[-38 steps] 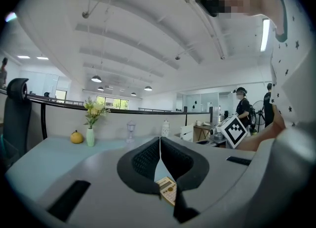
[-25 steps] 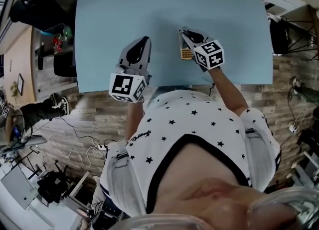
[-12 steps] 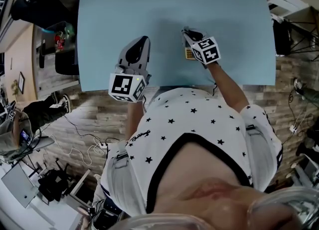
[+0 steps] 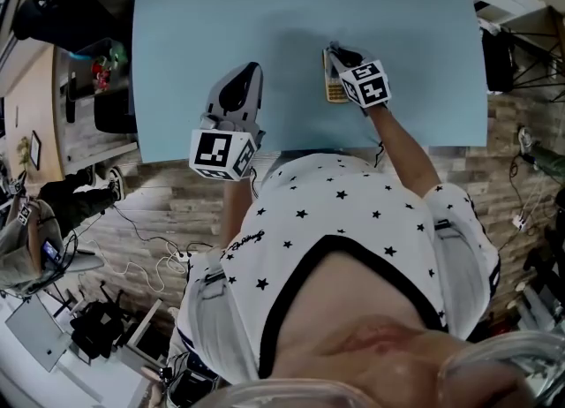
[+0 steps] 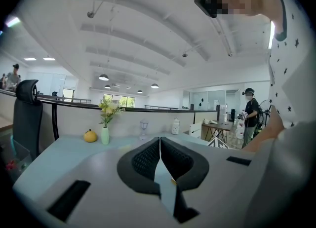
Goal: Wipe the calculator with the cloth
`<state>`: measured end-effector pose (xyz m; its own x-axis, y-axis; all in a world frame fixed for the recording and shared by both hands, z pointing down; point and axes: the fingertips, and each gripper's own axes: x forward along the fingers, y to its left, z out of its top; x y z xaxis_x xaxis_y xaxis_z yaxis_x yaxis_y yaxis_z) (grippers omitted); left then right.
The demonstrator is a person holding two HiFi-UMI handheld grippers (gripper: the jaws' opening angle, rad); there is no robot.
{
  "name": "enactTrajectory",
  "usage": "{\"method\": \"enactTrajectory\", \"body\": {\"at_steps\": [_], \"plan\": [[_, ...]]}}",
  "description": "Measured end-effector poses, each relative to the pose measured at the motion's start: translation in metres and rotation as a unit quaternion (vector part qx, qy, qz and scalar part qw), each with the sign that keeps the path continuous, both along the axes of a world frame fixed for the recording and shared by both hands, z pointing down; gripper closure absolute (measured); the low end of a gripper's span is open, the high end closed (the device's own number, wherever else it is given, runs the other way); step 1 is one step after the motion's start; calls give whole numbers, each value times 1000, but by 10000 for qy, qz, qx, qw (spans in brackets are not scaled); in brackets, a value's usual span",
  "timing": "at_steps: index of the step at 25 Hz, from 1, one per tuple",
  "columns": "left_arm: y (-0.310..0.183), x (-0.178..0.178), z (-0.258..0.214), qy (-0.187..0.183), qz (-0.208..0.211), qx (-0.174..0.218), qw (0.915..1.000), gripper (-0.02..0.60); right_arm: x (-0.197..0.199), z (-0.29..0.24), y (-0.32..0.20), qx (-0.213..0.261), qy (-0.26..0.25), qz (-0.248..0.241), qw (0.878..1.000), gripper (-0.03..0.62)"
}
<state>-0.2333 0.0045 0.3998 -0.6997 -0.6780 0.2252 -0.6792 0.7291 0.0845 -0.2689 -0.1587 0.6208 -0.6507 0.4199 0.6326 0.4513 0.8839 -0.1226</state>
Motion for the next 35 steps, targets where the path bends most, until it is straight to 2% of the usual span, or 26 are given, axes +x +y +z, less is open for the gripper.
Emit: {"method": "enactTrajectory", "body": {"at_steps": [11, 16, 21, 27, 32, 35], "plan": [[-17, 2, -1, -38, 187, 56, 9998, 551, 13, 2, -48, 111, 72, 547, 9984, 551], [-20, 4, 2, -9, 193, 150, 9997, 551, 19, 6, -54, 210, 125, 584, 9980, 551], [-17, 1, 1, 8, 241, 131, 9996, 551, 13, -3, -54, 94, 45, 741, 9972, 549], [-9, 4, 4, 34, 188, 99, 9998, 551, 15, -19, -20, -407, -73, 522, 9978, 549], [-14, 6, 6, 46, 298, 68, 9995, 551, 20, -17, 10, -607, 2, 187, 9980, 549], [-14, 6, 4, 44, 335, 61, 9994, 551, 26, -8, 21, -550, 126, 19, 9984, 549]]}}
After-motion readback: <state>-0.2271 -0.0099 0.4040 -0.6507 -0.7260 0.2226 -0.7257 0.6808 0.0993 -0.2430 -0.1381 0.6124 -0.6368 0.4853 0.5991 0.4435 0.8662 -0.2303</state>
